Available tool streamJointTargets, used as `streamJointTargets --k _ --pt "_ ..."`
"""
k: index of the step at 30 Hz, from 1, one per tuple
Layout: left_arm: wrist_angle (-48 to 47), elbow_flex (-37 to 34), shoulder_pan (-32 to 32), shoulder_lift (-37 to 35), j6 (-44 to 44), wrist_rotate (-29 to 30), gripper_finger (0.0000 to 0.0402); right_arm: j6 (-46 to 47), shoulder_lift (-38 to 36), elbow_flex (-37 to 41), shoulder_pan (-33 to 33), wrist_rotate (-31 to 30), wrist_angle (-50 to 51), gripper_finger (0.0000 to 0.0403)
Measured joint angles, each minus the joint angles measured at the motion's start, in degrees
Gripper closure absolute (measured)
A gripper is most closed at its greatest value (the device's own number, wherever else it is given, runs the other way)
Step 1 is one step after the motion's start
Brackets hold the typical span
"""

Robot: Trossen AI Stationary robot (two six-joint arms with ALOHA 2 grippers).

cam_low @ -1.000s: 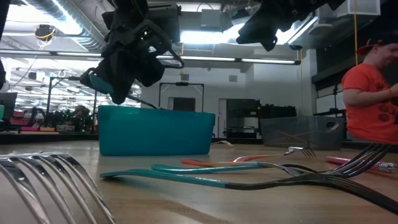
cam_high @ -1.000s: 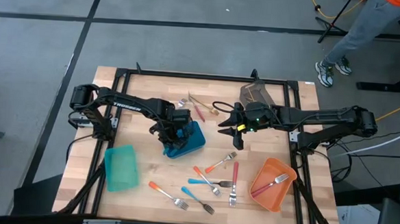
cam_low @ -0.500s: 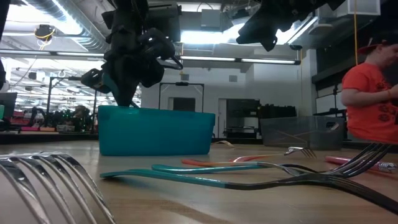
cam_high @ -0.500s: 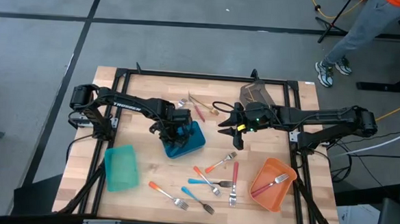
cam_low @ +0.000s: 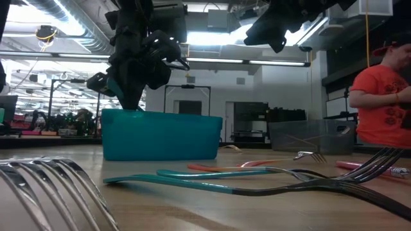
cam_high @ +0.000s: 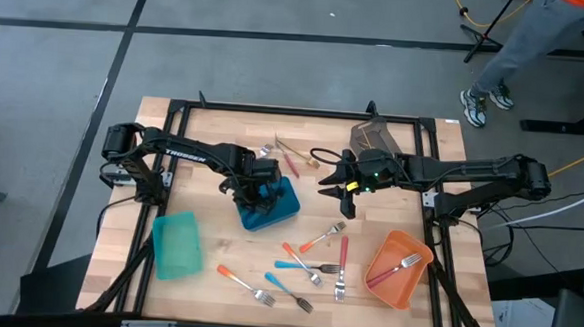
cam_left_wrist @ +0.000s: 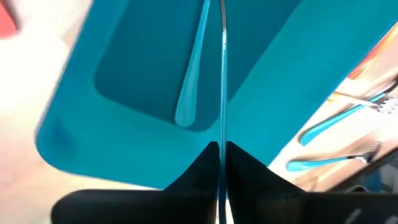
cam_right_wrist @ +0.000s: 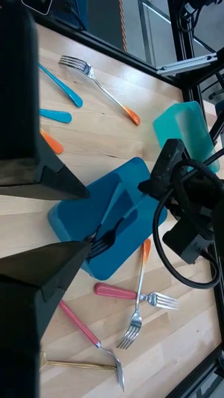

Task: Sort silverware by color (type)
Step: Put the top right blue fork into the dark blue bin

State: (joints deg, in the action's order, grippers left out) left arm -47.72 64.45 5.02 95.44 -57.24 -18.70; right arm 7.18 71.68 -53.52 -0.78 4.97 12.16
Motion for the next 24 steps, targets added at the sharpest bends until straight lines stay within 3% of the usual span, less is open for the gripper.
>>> streamJointTargets --k 12,16,24 --pt "-0.01 0.0 0.0 0.0 8.03 2.08 0.0385 0.0 0.0 -0.02 0.0 0.0 0.04 0.0292" --pt "0.0 0.0 0.0 -0.02 8.07 4.93 0.0385 0.0 0.0 -0.02 0.0 0.0 0.06 0.0292" --pt "-0.02 0.0 -0.02 -0.02 8.31 4.23 0.0364 0.0 0.0 -0.01 0.0 0.01 0.07 0.0292"
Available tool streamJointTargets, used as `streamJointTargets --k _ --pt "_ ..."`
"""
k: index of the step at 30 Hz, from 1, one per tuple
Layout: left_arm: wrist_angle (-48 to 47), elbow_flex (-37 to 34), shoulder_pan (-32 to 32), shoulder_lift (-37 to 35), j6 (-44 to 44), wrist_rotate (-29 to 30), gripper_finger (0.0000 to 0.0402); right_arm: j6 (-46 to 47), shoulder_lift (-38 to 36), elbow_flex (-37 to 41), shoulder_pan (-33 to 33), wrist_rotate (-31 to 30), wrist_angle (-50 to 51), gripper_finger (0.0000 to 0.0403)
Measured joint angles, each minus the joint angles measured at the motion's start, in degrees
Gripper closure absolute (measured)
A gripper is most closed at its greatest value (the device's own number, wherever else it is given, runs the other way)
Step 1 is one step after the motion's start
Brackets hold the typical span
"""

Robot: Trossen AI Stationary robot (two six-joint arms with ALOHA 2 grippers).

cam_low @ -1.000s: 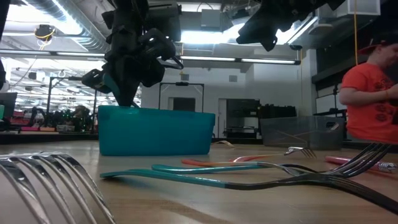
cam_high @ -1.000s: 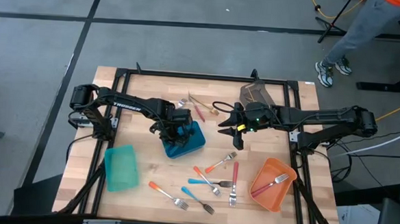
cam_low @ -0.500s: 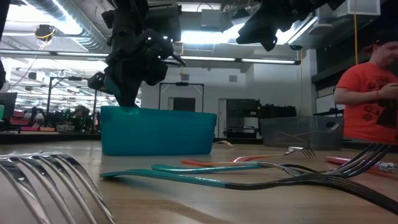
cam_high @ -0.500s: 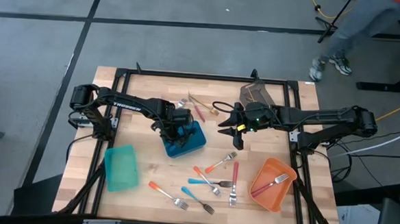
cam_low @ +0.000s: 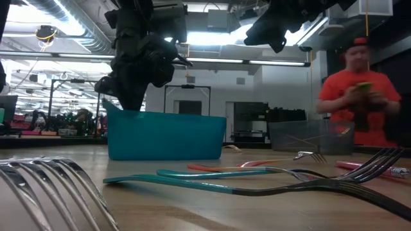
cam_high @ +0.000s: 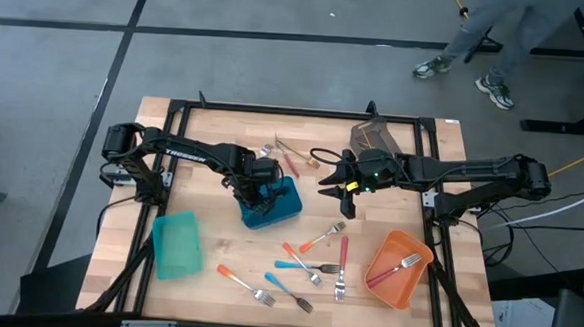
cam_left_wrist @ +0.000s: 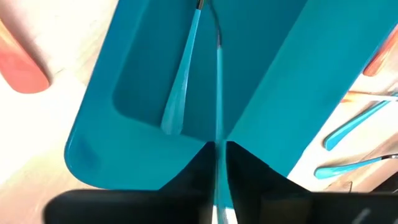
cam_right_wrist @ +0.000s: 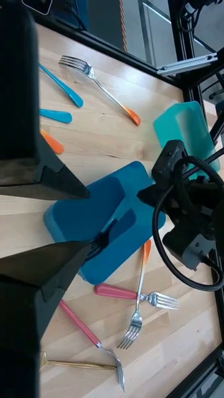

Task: Sort silverware by color (type)
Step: Put the top right blue fork into the dark blue bin, then put the top left orange fork into the light blue bin

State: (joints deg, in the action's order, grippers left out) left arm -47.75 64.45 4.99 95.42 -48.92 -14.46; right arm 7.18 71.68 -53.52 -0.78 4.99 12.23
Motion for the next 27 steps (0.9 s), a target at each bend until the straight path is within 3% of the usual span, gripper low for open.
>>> streamJointTargets --k 7,12,27 --pt "0.02 0.0 0.0 0.0 0.04 0.31 0.0296 0.0 0.0 -0.01 0.0 -0.01 0.09 0.0292" --pt "0.24 0.0 -0.04 0.0 0.04 0.45 0.027 0.0 0.0 -0.01 0.0 0.01 1.44 0.0292" --pt "0.73 0.02 3.27 -0.8 2.76 -4.7 0.0278 0.0 0.0 -0.01 0.0 -0.01 1.86 0.0292"
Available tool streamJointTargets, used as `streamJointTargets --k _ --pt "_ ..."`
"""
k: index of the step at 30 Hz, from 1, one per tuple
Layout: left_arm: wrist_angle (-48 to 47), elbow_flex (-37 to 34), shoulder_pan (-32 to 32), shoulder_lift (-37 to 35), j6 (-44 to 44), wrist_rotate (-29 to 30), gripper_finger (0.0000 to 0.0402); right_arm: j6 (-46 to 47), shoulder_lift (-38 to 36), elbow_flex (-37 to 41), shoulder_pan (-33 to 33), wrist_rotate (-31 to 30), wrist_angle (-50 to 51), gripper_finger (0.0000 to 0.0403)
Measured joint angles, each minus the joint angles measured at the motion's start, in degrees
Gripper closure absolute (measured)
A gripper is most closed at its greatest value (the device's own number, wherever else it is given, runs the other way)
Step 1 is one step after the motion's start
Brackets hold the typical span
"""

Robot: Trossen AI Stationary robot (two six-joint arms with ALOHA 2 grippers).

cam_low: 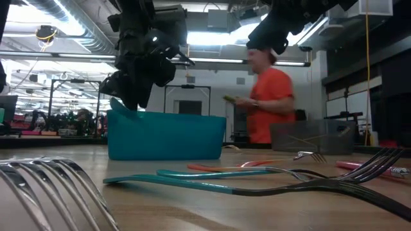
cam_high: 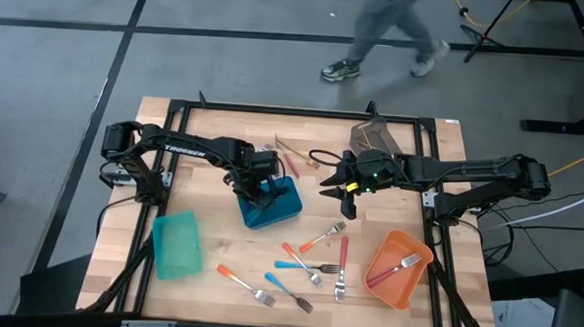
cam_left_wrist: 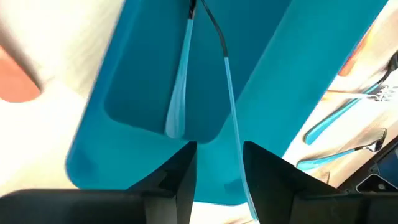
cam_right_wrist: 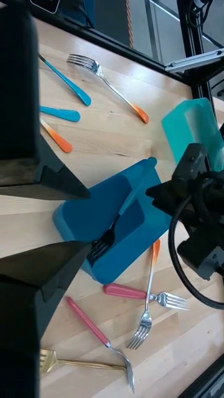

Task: Sort silverware by color (type)
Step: Put the top left orange fork into the light blue bin

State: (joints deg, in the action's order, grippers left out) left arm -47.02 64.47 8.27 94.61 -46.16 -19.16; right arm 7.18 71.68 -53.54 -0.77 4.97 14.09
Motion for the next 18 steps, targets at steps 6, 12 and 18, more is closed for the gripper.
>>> streamJointTargets --k 6,12,18 --pt "0.99 0.03 1.31 -1.36 1.73 -0.17 0.0282 0.0 0.0 0.0 0.0 0.0 0.39 0.0292" --pt "3.12 0.35 2.89 -4.2 2.11 0.24 0.0282 0.0 0.0 0.0 0.01 0.0 1.25 0.0292" --pt "5.46 0.39 5.39 -6.99 3.4 2.21 0.0282 0.0 0.0 -0.02 0.02 -0.02 1.22 0.0292"
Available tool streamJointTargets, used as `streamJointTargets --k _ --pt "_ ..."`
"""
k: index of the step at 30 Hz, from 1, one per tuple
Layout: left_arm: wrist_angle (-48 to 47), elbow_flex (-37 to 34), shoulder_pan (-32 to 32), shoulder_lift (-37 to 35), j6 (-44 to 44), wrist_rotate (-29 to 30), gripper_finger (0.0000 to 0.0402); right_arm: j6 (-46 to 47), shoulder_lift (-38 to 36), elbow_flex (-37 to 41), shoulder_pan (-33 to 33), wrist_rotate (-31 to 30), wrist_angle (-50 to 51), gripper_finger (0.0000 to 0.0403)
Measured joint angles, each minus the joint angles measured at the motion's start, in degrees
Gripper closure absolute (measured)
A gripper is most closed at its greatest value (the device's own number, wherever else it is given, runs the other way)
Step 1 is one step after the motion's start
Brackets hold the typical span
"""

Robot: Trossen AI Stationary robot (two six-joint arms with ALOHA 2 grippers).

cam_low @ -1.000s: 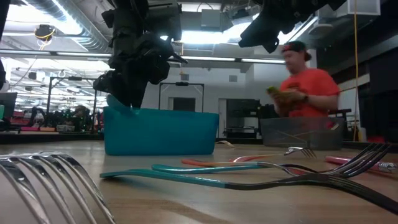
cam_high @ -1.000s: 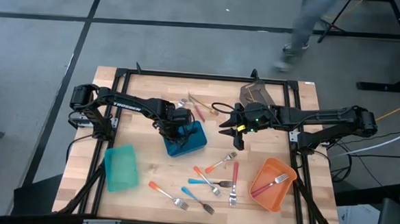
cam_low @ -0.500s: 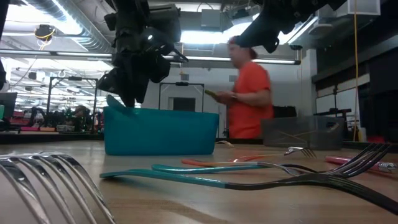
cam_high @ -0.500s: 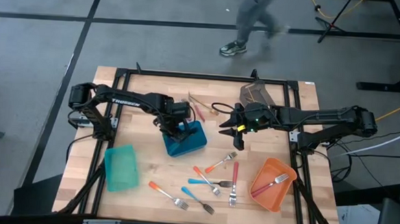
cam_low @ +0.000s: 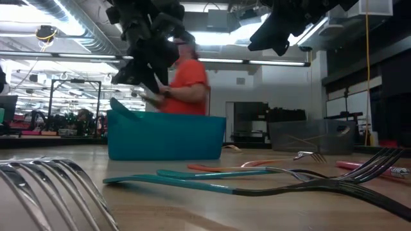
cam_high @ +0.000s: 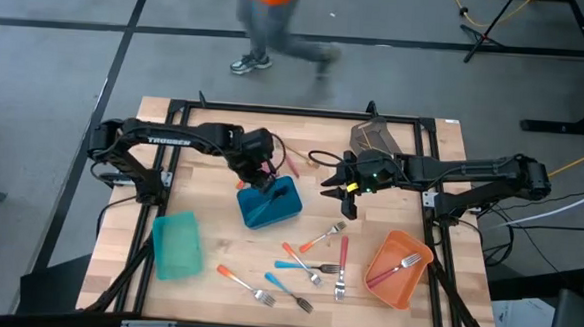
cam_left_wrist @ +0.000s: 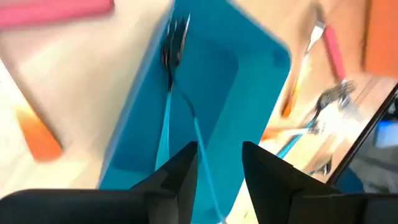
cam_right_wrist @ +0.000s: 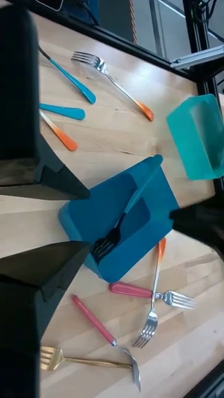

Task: Sort silverware by color (type)
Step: Put the top left orange fork into the light blue bin

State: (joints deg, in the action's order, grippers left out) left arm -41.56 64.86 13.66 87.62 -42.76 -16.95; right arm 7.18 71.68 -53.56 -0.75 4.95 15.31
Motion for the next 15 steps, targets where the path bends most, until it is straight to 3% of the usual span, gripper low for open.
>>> streamJointTargets --k 8,15 --pt "0.62 -0.02 4.29 -0.45 4.23 2.23 0.0282 0.0 0.0 0.0 0.0 0.01 -0.06 0.0292" --pt "0.52 -0.02 7.75 -0.36 7.19 7.75 0.0282 0.0 0.0 0.0 0.0 0.0 -0.06 0.0292"
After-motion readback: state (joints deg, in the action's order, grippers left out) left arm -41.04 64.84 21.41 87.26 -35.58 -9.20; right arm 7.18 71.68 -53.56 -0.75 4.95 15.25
